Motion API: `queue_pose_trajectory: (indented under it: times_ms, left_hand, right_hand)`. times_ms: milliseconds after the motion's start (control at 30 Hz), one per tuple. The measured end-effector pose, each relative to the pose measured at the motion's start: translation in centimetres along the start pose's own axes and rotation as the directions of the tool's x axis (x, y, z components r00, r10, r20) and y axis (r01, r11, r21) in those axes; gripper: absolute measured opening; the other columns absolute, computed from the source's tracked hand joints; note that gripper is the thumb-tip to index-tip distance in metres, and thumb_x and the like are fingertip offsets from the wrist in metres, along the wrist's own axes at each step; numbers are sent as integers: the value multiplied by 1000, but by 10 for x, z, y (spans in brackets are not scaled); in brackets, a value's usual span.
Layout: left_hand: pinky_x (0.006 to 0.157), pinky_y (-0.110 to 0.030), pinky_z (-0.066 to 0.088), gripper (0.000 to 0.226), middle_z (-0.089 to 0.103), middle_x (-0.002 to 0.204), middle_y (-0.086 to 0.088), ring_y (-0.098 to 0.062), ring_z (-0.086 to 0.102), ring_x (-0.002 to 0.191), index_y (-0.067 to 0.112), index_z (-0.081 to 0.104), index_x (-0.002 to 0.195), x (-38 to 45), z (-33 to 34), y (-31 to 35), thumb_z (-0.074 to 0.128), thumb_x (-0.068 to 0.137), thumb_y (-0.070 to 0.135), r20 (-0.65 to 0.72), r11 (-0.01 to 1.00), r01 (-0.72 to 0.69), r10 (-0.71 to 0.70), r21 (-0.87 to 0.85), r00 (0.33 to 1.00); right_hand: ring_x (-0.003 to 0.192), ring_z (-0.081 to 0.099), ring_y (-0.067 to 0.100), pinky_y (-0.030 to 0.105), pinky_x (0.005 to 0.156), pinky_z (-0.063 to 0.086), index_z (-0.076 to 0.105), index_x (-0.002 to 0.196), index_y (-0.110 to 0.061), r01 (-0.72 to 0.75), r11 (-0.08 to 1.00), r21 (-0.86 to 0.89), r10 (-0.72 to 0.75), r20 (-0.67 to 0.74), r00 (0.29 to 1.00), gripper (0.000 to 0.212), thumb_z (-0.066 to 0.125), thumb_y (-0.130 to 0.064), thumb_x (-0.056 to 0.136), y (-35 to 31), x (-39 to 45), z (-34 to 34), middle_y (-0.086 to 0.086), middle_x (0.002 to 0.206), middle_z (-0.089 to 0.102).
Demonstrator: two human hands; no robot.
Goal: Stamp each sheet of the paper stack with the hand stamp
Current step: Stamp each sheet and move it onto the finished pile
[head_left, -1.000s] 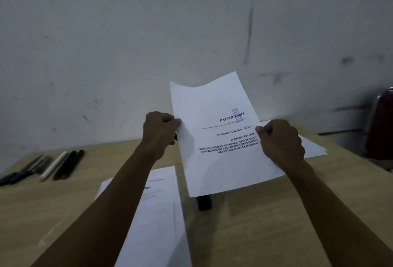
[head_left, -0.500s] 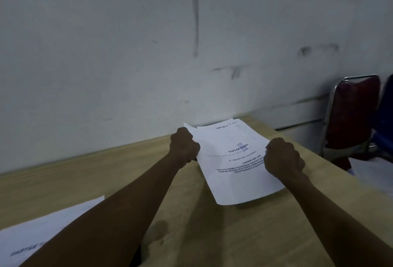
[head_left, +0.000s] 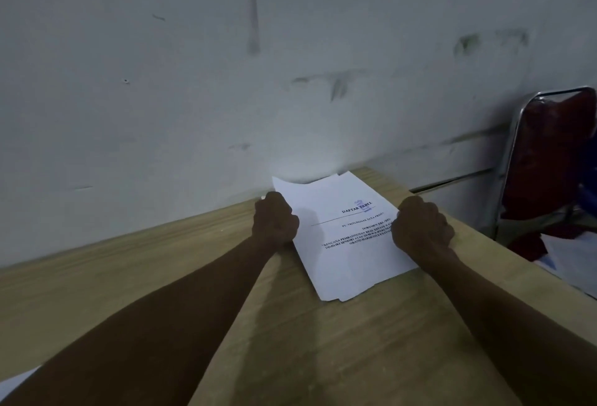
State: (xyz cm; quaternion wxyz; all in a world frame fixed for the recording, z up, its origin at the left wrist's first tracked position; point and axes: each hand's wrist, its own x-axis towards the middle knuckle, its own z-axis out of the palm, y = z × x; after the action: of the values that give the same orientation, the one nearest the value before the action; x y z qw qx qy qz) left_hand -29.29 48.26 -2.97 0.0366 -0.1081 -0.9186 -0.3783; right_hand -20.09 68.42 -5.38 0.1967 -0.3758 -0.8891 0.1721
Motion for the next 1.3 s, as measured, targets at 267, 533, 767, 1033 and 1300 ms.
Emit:
queue_pose_trajectory:
  times_ms: [267, 533, 767, 1033, 1300]
  left_hand:
    - [98, -41, 44, 40, 42, 130, -18, -36, 48, 118, 7, 48, 123, -3, 4, 10, 57, 88, 24, 20, 969, 115, -122, 221, 992]
    - [103, -44, 45, 37, 50, 127, -20, -33, 52, 119, -1, 47, 122, -16, 8, 40, 47, 86, 3, 117, 968, 251, -250, 10, 961]
    - [87, -38, 52, 30, 48, 127, -20, -34, 53, 117, 2, 49, 117, -31, -8, 43, 50, 87, 7, 180, 963, 262, -248, -62, 952]
    - [49, -19, 34, 13, 42, 75, -8, -17, 39, 58, 9, 41, 76, -69, -76, 52, 51, 85, 10, 214, 982, 119, -86, -148, 973]
    - [75, -38, 54, 32, 63, 92, -13, -31, 67, 94, -4, 62, 107, -152, -199, 21, 64, 90, 23, 196, 981, 72, -36, -178, 980]
  right_hand:
    - [117, 45, 36, 43, 92, 40, 60, 113, -10, 85, 990, -110, -89, -29, 996, 31, 51, -30, 91, -4, 13, 9, 15, 124, 51]
    - [122, 42, 35, 43, 98, 35, 55, 119, -11, 96, 992, -79, -88, 100, 991, 35, 45, -33, 94, -8, 1, 0, 15, 131, 49]
    - [124, 41, 35, 45, 99, 34, 53, 124, -14, 201, 974, -109, -190, 103, 976, 39, 46, -41, 96, -15, -17, -18, 14, 131, 48]
    - [116, 55, 23, 37, 95, 43, 60, 124, -21, 376, 902, 211, -397, 70, 915, 38, 55, -42, 93, -55, -84, -55, 2, 122, 62]
    - [84, 64, 14, 37, 82, 54, 71, 102, -24, 467, 760, 451, -578, 141, 804, 24, 63, -42, 88, -112, -209, -95, -6, 86, 69]
